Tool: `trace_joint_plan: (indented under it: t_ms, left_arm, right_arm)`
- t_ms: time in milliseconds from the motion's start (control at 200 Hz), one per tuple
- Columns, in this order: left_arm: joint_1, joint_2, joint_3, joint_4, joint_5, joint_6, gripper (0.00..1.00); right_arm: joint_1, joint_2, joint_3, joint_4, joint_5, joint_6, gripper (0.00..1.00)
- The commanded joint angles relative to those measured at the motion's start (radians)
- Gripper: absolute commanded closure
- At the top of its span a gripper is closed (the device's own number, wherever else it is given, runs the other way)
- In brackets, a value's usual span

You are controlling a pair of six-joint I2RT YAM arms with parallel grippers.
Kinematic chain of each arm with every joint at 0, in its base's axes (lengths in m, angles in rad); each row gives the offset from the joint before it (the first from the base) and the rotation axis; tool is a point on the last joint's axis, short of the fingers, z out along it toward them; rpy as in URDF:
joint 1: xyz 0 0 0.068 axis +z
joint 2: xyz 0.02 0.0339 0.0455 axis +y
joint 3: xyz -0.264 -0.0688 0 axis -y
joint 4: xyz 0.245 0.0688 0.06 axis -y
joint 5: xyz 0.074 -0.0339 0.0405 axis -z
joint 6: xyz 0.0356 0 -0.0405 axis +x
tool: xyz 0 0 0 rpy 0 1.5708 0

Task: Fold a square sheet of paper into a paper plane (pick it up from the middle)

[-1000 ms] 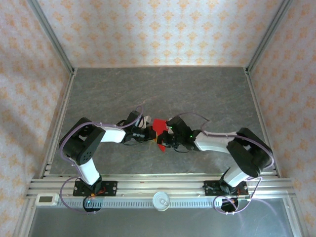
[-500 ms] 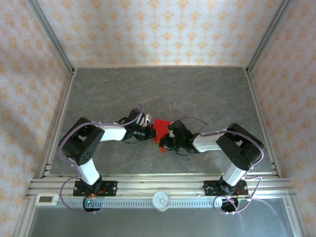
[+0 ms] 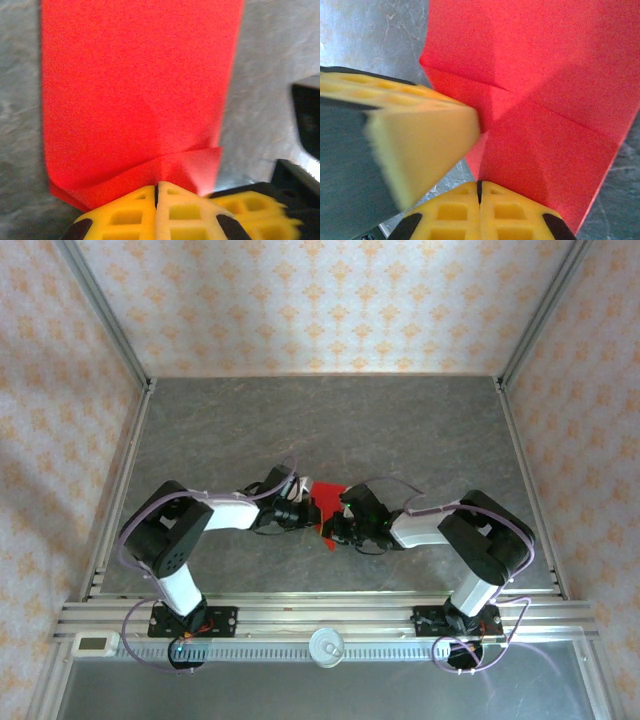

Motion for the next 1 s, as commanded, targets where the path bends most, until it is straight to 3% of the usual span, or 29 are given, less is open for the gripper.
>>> trace_joint_plan:
  t_ms: [0,205,410,766,996]
  left_arm:
    - [0.034,0.038,-0.019,0.029,-0.027,0.022,1.00]
    - [0.137,0.060,-0.008,0.033,0.008,0.070,1.00]
    - [0.190,0.071,0.063,-0.082,-0.043,0.123,1.00]
    - [0.177,-0.077,0.029,-0.017,0.001,0.041,0.98]
    - [0.060,-0.101,0.001,0.075,0.054,0.013,0.97]
  right_arm:
    - [-0.002,0.019,-0.048,-0.143,0.039,-0.011,1.00]
    - [-0.006,0.011,-0.076,-0.132,0.038,-0.012,1.00]
    - [-0.012,0.005,-0.084,-0.133,0.020,-0.034,1.00]
    - [-0.036,0.001,-0.060,-0.204,-0.010,-0.131,1.00]
    - [-0.047,-0.003,-0.047,-0.220,-0.025,-0.156,1.00]
